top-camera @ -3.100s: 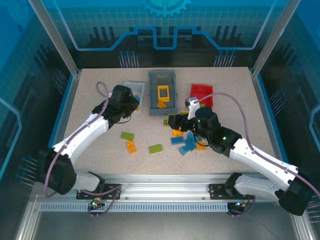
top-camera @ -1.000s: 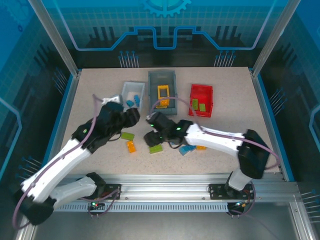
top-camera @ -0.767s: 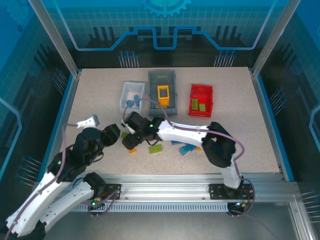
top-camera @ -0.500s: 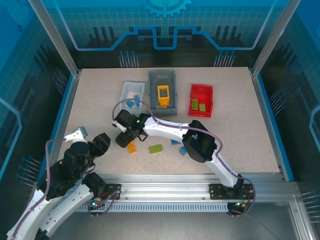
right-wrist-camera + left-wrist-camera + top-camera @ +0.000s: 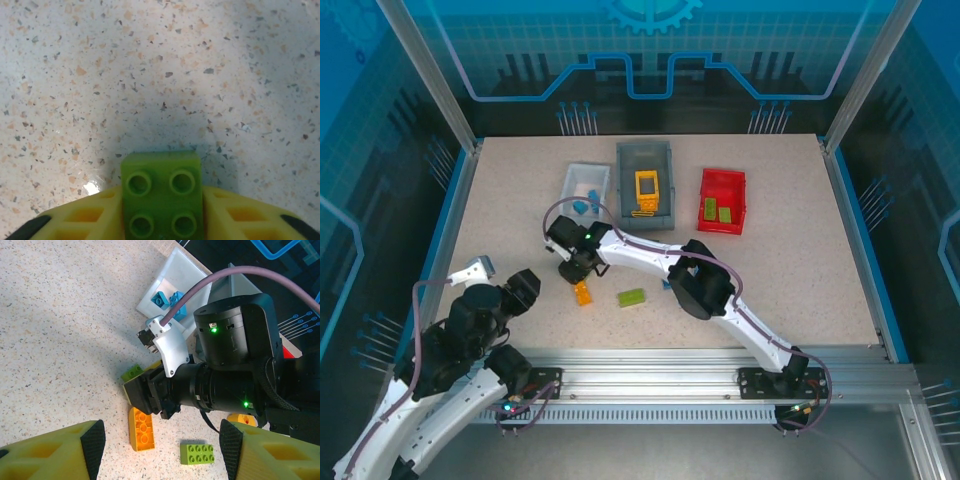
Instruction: Sort the legos into containers by color
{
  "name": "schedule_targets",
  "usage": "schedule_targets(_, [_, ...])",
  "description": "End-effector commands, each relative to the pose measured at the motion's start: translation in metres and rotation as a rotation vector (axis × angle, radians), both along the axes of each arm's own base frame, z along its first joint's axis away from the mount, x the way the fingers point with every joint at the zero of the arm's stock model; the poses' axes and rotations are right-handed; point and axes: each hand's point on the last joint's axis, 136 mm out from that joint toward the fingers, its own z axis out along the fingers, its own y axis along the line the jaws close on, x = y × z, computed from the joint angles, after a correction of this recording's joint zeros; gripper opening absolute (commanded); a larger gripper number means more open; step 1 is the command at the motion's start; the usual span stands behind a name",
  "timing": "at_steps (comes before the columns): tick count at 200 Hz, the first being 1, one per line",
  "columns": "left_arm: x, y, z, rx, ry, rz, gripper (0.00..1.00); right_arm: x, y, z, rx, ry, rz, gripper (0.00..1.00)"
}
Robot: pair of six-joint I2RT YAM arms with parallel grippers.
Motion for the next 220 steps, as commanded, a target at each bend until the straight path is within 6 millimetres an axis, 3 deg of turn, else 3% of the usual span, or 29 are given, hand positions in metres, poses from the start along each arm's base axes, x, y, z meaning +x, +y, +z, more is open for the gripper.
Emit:
schedule_targets(1, [0.003, -0.006, -0.005, -0.001, 0.013, -0.015, 0.66, 0.005, -0.008, 0.008, -0.016, -0.017, -0.017, 0.33])
schedule_targets(20, [0.012, -0.033, 0.002, -0.05, -0.012, -0.126, 0.67, 0.015, -0.01, 0.045, 0.024, -0.082, -0.042, 0.3])
schedule_targets(38, [0.022, -0.063, 0.011, -0.103, -0.015, -0.238, 0.67, 0.025, -0.019, 0.104, 0.11, -0.165, -0.083, 0.27])
schedule_targets(54, [0.031, -0.085, 0.02, -0.125, 0.0, -0.307, 0.68, 0.033, -0.041, 0.147, 0.169, -0.218, -0.141, 0.26])
schedule_targets(78, [0.048, -0.115, 0.038, -0.161, -0.004, -0.395, 0.69, 0.046, -0.101, 0.197, 0.24, -0.284, -0.279, 0.26])
schedule_targets(97, [0.065, -0.143, 0.048, -0.196, 0.005, -0.465, 0.69, 0.061, -0.174, 0.211, 0.277, -0.287, -0.447, 0.25])
schedule_targets(128, [0.09, -0.192, 0.048, -0.212, 0.031, -0.557, 0.68, 0.093, -0.299, 0.203, 0.32, -0.255, -0.769, 0.26])
schedule_targets(149, [0.1, -0.225, 0.04, -0.185, 0.046, -0.607, 0.68, 0.116, -0.354, 0.181, 0.303, -0.198, -0.92, 0.27])
schedule_targets(188, [0.113, -0.266, 0.02, -0.105, 0.078, -0.619, 0.67, 0.163, -0.4, 0.134, 0.131, -0.132, -1.077, 0.27])
schedule_targets(220, [0.12, -0.286, 0.012, -0.082, 0.097, -0.643, 0.67, 0.185, -0.412, 0.099, 0.025, -0.092, -1.147, 0.27])
